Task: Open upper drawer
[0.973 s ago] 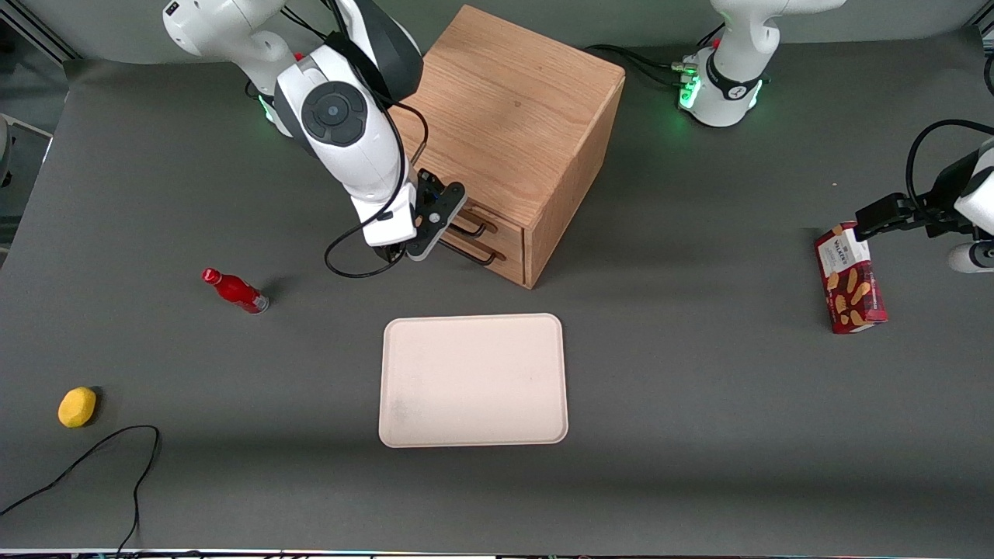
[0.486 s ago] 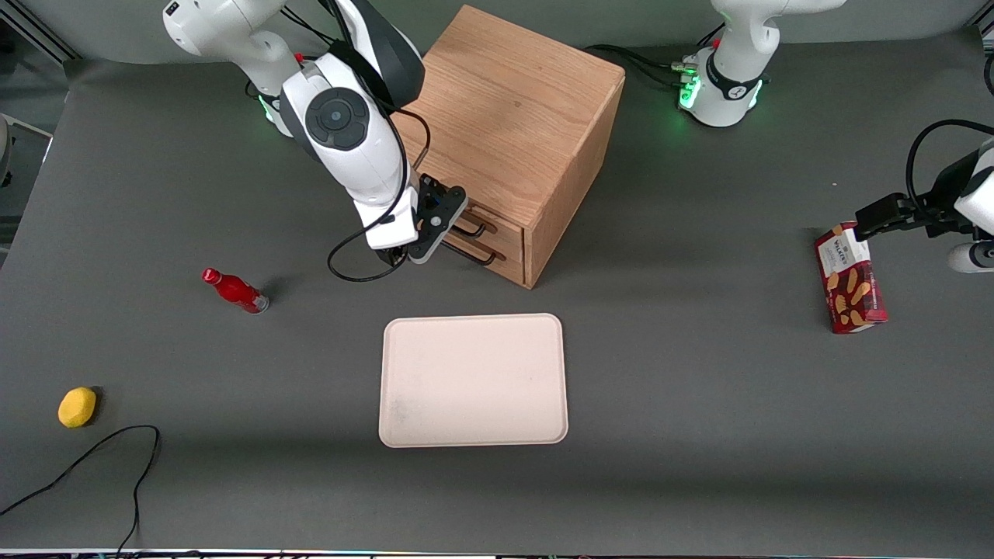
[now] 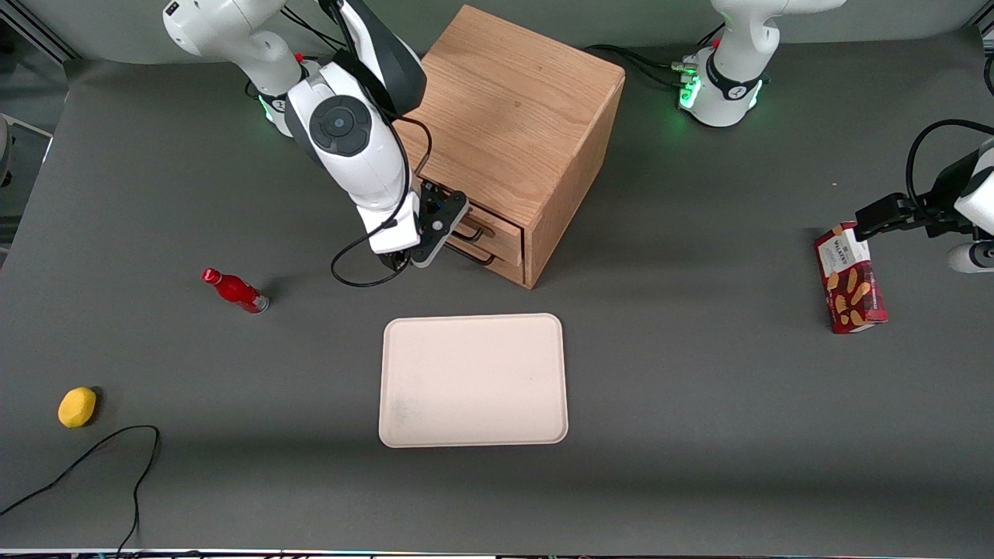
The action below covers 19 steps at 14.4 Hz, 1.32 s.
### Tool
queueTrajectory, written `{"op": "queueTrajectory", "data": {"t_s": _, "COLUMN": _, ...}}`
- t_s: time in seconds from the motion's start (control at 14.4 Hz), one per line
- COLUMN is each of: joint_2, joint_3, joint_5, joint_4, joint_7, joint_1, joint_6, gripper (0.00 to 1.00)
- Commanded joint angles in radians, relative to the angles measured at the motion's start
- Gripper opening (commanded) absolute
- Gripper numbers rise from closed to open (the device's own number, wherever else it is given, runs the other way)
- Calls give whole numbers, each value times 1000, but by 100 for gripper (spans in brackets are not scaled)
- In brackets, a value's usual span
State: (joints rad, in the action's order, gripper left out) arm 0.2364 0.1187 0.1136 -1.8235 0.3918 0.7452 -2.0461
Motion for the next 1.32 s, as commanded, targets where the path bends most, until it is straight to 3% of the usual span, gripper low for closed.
{"op": "queueTrajectory", "data": {"t_s": 0.0, "joint_2": 14, "joint_3": 9, "joint_5": 8, "joint_4": -5, "joint_7": 28, "joint_1": 8, "joint_6": -22, "gripper": 100}}
{"op": "queueTrajectory", "data": {"t_s": 1.25, "joint_2": 79, "joint_3": 56, "joint_5": 9, "joint_4": 88, "joint_7": 136, "joint_1": -29, "joint_6": -17, "gripper": 100}}
